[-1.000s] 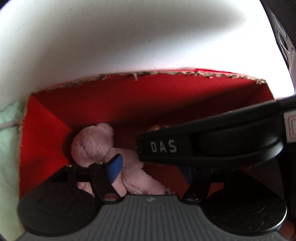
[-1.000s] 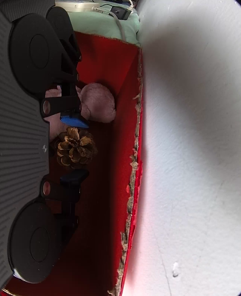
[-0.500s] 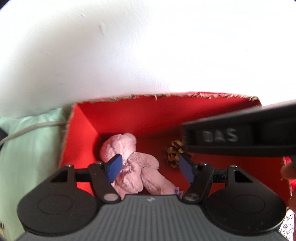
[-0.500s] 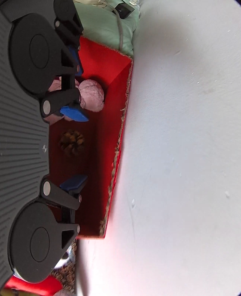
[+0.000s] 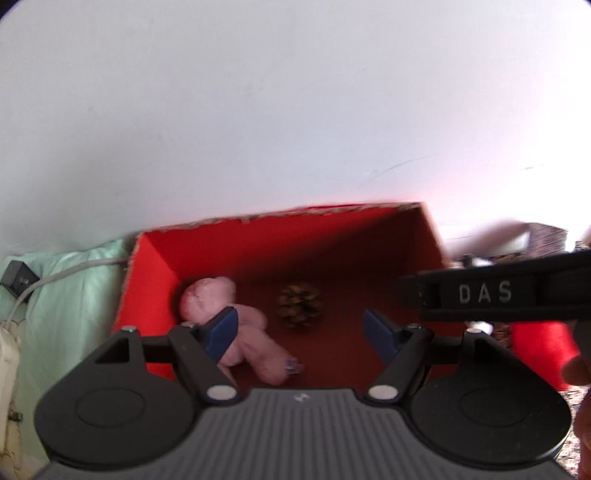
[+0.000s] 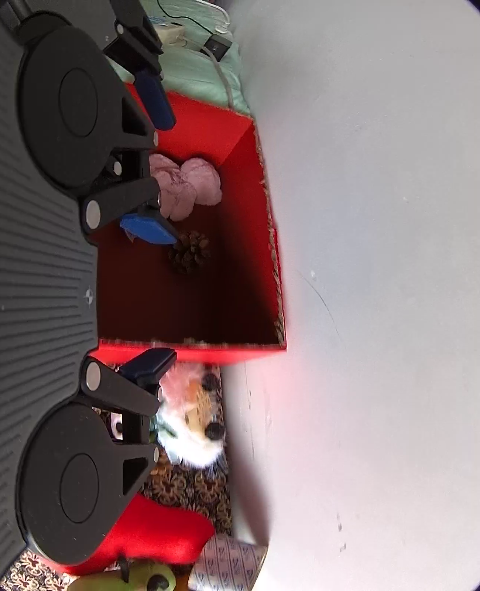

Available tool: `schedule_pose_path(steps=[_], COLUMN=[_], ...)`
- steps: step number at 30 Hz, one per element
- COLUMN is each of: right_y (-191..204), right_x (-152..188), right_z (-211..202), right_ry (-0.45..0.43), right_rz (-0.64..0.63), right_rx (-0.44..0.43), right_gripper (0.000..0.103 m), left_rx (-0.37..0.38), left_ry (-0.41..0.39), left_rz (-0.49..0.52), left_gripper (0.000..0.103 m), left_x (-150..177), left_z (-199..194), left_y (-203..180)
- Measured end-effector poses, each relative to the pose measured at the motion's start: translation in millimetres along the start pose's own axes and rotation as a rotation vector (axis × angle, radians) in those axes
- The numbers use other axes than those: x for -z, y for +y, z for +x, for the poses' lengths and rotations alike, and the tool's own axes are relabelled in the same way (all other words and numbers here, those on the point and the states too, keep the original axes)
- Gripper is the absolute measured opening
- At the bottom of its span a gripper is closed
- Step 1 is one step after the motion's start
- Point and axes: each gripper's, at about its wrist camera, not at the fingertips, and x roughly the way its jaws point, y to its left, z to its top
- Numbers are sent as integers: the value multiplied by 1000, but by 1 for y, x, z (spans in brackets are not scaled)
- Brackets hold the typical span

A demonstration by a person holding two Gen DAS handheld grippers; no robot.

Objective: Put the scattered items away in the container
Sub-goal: 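Move both tools from the box back toward the remaining items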

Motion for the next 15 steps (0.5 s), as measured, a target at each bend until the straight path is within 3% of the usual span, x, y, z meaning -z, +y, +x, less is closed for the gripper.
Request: schedule_pose_path(steps=[4, 7, 9, 15], right_y=[-53, -105, -145, -258], right_x=[6, 15, 24, 58], right_z=[-40, -63, -73, -99], right_ry=[-84, -110, -99, -19], right_rz=[39, 59, 74, 282], right_rx=[11, 129, 233, 269], right_gripper=[70, 76, 76, 76], left_rx=[79, 183, 237, 397], left_ry=[-39, -40, -25, 21], left_rz=[33, 84, 126, 253], left_gripper=[81, 88, 88, 87], left_x=[5, 13, 16, 28], left_z=[-18, -22, -19, -11], left_y=[-42, -85, -118, -220])
